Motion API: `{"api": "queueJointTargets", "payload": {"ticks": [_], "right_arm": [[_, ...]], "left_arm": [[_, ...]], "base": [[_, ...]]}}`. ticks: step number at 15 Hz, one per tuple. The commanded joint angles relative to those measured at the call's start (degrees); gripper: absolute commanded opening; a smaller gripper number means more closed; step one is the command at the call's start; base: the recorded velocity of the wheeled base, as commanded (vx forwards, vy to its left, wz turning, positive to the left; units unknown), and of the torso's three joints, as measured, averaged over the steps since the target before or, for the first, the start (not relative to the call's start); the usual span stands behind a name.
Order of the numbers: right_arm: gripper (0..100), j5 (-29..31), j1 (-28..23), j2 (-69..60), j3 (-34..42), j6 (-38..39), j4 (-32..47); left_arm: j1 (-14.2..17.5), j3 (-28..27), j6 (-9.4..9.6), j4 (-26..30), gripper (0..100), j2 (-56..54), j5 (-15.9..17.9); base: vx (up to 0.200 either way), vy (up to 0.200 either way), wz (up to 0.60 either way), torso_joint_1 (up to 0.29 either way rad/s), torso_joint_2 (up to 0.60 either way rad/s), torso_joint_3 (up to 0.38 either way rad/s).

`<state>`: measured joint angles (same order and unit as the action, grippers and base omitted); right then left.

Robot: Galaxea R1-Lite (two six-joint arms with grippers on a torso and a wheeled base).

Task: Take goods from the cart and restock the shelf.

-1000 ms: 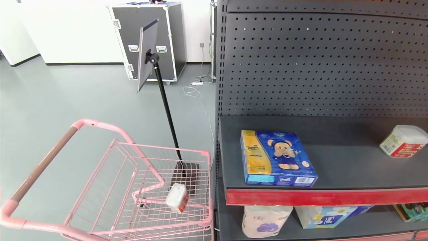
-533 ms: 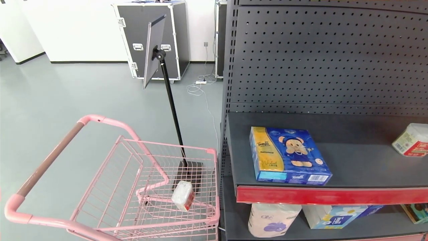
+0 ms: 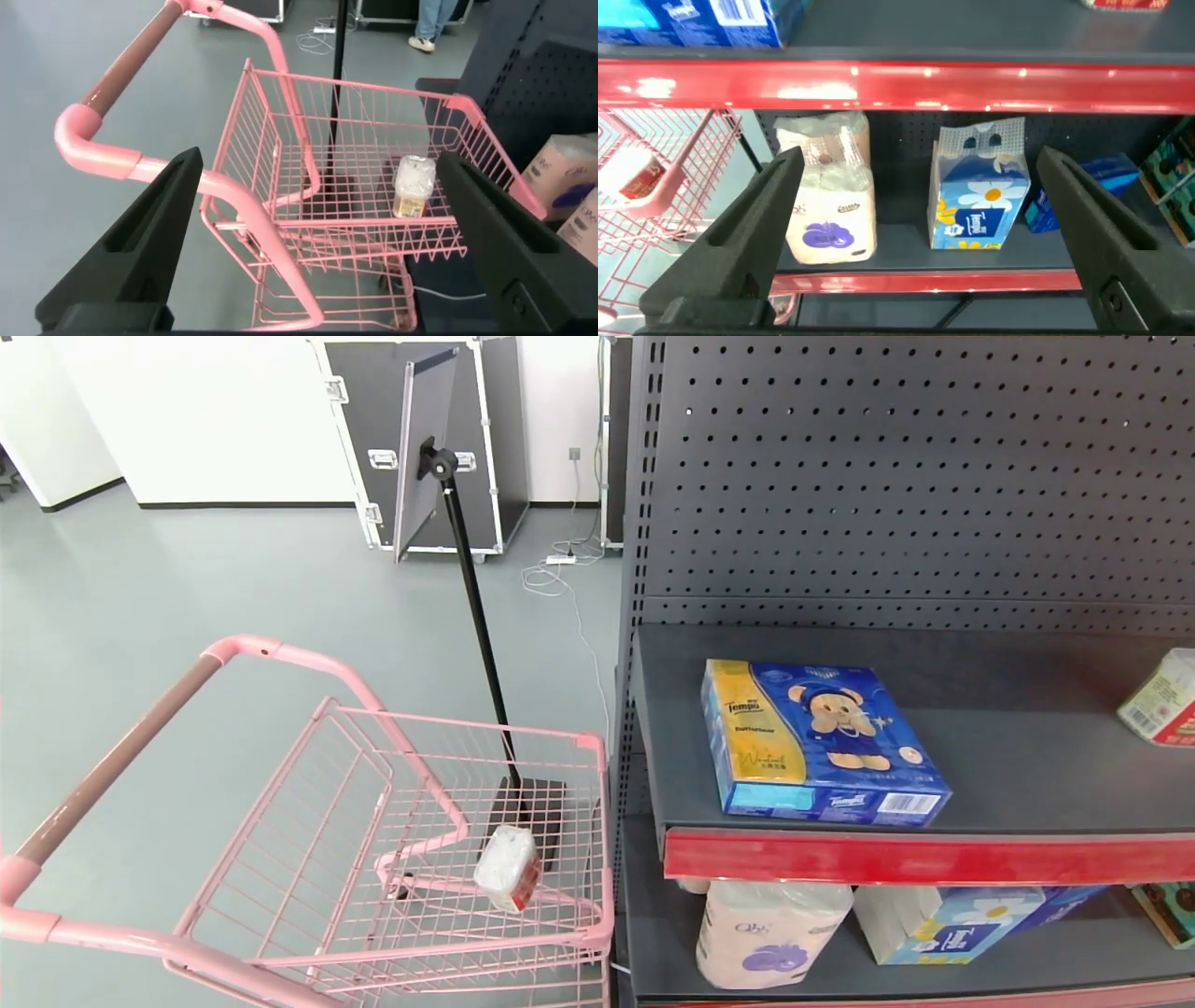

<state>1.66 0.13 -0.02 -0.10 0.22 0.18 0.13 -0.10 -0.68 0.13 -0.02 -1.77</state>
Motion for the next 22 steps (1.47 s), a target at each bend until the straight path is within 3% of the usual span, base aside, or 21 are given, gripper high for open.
{"api": "queueJointTargets", "payload": {"ticks": [1,11,12,13,14,15,16,17,18,19,20,22], "right_arm": [[100,0.0,0.0,0.0,0.0,0.0,0.0],[100,0.0,0.0,0.0,0.0,-0.1,0.0],[100,0.0,0.0,0.0,0.0,-0.1,0.0],[100,0.0,0.0,0.0,0.0,-0.1,0.0],[100,0.0,0.0,0.0,0.0,-0.1,0.0],[100,0.0,0.0,0.0,0.0,-0.1,0.0],[100,0.0,0.0,0.0,0.0,-0.1,0.0],[100,0.0,0.0,0.0,0.0,-0.1,0.0],[100,-0.1,0.0,0.0,0.0,-0.2,0.0],[100,-0.1,0.0,0.0,0.0,-0.2,0.0],[100,-0.1,0.0,0.0,0.0,-0.2,0.0],[100,-0.1,0.0,0.0,0.0,-0.2,0.0]], "left_arm": [[0.0,0.0,-0.02,0.0,100,0.0,0.0],[-0.7,0.0,0.51,0.1,100,1.6,1.6],[-0.6,0.0,1.56,-0.1,100,1.4,5.7],[-0.6,-0.1,4.37,-0.1,100,1.4,7.7],[-0.9,-3.2,3.85,-0.5,100,2.5,10.8],[-1.7,-15.1,-1.60,-0.4,100,15.4,13.4],[-1.6,-24.2,-6.96,-0.5,100,26.3,13.5],[-2.0,-33.4,-9.51,-0.6,100,37.7,14.4],[-4.0,-35.6,-6.52,-1.0,100,46.5,16.5],[-6.6,-35.1,-2.13,-1.6,100,53.1,17.8],[-7.6,-35.3,-1.34,-1.8,100,59.4,18.3],[-13.1,-35.2,-1.25,-6.7,100,71.6,18.8]], "base": [[0.000,0.000,0.00,-0.129,0.37,0.217],[0.000,0.000,0.00,-0.166,0.46,0.297],[0.000,0.000,0.00,-0.168,0.54,0.369],[0.000,0.000,0.00,-0.115,0.37,0.251],[0.000,0.000,0.00,-0.071,0.22,0.154],[0.000,0.000,0.00,-0.027,0.12,0.080],[0.000,0.000,0.00,-0.022,0.08,0.051],[0.000,0.000,0.00,0.000,0.00,0.000],[0.000,0.000,0.00,0.000,0.00,0.000],[0.000,0.000,0.00,0.000,0.00,0.000],[0.000,0.000,0.00,0.000,0.00,0.000],[0.000,0.000,0.00,0.000,0.00,0.000]]}}
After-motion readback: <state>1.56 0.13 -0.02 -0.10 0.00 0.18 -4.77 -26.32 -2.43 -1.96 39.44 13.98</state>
